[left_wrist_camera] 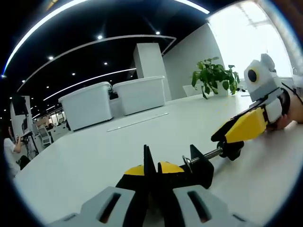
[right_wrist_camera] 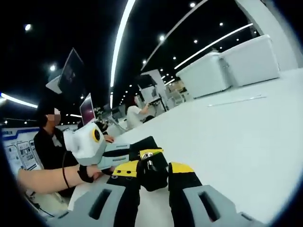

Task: Clamp the fixed fixture on the desktop, loosen the retaining clip, secure it to the edge of the desk, and tighten the retaining clip.

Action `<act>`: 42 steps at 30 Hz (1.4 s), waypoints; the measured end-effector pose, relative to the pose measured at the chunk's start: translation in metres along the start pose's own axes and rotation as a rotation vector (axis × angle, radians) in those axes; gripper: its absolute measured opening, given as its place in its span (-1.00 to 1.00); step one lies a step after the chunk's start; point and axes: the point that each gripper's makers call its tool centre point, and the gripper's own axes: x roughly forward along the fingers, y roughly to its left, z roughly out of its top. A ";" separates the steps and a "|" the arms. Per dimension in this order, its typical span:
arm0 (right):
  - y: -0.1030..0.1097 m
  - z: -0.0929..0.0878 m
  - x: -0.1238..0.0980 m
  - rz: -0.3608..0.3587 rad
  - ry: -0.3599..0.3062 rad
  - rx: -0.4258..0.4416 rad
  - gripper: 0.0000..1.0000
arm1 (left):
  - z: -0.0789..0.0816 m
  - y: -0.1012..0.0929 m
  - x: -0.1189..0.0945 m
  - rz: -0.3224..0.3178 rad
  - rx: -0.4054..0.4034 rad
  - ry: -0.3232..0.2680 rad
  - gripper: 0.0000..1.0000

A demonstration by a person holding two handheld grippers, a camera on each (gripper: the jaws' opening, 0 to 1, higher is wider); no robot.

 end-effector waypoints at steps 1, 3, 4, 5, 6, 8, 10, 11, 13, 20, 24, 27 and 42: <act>0.001 0.000 0.000 0.001 0.000 -0.005 -0.56 | 0.000 0.000 0.000 0.000 0.000 0.000 -0.85; 0.001 0.000 0.000 0.001 -0.001 -0.029 -0.57 | 0.000 0.000 0.000 0.001 0.001 0.000 -0.85; 0.001 0.001 0.001 -0.001 -0.002 -0.056 -0.57 | 0.000 0.000 0.000 0.001 0.001 0.000 -0.85; 0.001 0.001 0.001 -0.002 -0.002 -0.070 -0.57 | 0.000 0.000 0.000 0.001 0.001 0.000 -0.85; 0.000 0.003 0.001 -0.008 -0.004 -0.110 -0.57 | 0.000 0.000 0.000 0.001 0.001 0.000 -0.85; 0.002 0.003 0.001 -0.012 -0.003 -0.169 -0.57 | 0.001 0.001 0.001 0.001 0.001 0.000 -0.85; 0.006 0.003 0.002 -0.013 -0.007 -0.258 -0.57 | 0.002 0.001 0.000 0.003 0.001 0.000 -0.85; 0.007 0.003 0.001 -0.016 -0.007 -0.299 -0.57 | 0.002 0.000 -0.001 0.003 0.002 -0.001 -0.85; 0.010 0.002 0.001 -0.022 -0.008 -0.338 -0.57 | 0.002 -0.001 -0.003 0.003 0.003 -0.001 -0.85; 0.015 0.001 0.000 -0.042 0.001 -0.508 -0.57 | 0.003 -0.004 -0.008 0.004 0.005 -0.002 -0.85; 0.018 0.001 0.000 -0.052 0.005 -0.600 -0.57 | 0.003 -0.005 -0.008 0.004 0.004 -0.002 -0.85; 0.020 0.000 0.001 -0.061 0.007 -0.645 -0.57 | 0.002 -0.004 -0.007 0.004 0.003 -0.001 -0.85; 0.020 0.001 0.001 -0.073 0.014 -0.778 -0.57 | 0.000 -0.002 -0.003 0.003 0.001 0.000 -0.85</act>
